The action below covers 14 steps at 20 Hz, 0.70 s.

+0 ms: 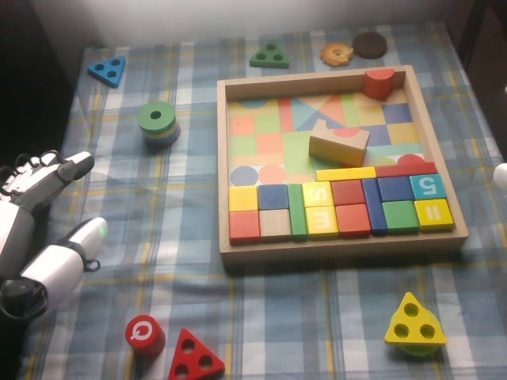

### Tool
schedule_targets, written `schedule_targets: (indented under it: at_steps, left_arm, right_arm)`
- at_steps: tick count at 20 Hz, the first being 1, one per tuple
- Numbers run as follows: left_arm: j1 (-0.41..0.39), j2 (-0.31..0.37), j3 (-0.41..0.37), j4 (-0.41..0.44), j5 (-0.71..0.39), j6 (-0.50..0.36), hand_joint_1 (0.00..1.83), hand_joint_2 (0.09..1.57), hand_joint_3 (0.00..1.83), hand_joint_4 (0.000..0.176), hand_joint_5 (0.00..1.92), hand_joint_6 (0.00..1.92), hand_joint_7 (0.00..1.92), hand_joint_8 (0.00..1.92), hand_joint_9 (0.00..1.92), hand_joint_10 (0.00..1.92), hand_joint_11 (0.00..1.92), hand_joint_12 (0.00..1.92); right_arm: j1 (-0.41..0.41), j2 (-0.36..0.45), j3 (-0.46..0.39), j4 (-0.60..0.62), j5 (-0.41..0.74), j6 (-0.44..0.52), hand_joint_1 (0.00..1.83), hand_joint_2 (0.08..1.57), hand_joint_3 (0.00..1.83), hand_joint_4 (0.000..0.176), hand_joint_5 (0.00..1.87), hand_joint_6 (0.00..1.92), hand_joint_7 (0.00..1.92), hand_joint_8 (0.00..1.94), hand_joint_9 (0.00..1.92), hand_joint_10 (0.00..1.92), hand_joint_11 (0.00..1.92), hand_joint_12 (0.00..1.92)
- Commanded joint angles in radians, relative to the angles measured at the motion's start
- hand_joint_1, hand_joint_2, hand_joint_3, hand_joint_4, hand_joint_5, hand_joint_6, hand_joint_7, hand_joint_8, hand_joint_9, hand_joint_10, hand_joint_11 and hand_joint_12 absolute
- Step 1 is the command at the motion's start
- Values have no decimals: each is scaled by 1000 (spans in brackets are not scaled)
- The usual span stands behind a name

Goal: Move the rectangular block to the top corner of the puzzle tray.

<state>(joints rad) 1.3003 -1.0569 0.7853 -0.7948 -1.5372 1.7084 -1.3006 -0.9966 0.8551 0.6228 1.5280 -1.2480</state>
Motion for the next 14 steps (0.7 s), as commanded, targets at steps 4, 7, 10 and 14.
schedule_targets:
  at_steps: [4,7,10,14]
  left_arm:
    - [-14,0,5,49,-100,-4,629,1397,10,59,449,4,189,2,44,8,0,0]
    - [-13,-1,5,49,-99,-4,621,1411,6,68,433,5,171,5,43,5,0,0]
    - [-14,-2,7,50,-89,-4,648,1396,0,65,453,7,190,5,57,8,0,0]
    - [-13,-3,8,51,-82,-4,673,1388,0,46,457,3,193,1,65,5,0,0]
  right_arm:
    - [31,34,63,-86,-14,47,112,1220,0,53,346,1,317,5,258,31,0,968]
    - [71,71,94,-184,-91,112,382,1142,0,65,341,6,472,25,471,88,40,1373]
    - [108,97,180,-311,-155,336,678,1128,5,0,294,0,679,72,487,513,29,1660]
    - [251,153,232,-506,-319,423,1005,1110,0,0,280,6,787,1753,950,1901,927,1919]
